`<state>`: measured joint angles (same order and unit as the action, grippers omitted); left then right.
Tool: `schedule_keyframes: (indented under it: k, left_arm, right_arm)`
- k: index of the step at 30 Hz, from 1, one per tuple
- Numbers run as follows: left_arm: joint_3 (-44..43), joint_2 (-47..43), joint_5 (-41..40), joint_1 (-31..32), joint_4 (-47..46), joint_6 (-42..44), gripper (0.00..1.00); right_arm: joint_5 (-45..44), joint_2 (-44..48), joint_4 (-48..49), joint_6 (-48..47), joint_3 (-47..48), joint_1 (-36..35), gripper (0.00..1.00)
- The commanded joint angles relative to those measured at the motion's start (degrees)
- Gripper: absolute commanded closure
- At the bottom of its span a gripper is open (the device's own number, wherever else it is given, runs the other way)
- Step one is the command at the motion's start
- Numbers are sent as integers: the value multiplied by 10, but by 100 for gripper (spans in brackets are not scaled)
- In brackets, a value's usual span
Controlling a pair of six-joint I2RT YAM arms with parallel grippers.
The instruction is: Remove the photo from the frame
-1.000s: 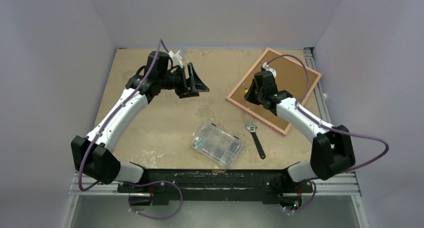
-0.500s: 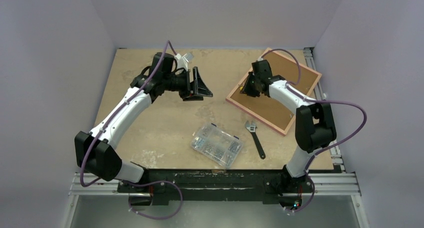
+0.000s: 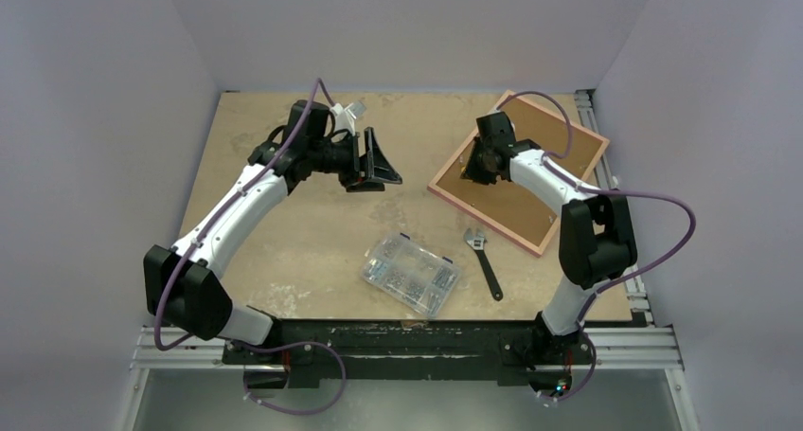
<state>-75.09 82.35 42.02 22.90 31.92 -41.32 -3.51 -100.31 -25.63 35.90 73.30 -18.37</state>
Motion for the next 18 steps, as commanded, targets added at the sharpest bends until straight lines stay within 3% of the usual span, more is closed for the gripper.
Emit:
schedule_keyframes:
  k: [1,18]
  left_arm:
    - [6,-1,19,-4,-28,0,36]
    - [9,0,27,-7,-36,-6,36]
  right_arm:
    - [-2,5,6,-14,16,-2,100]
    - [-43,-37,-5,-9,62,-3,100]
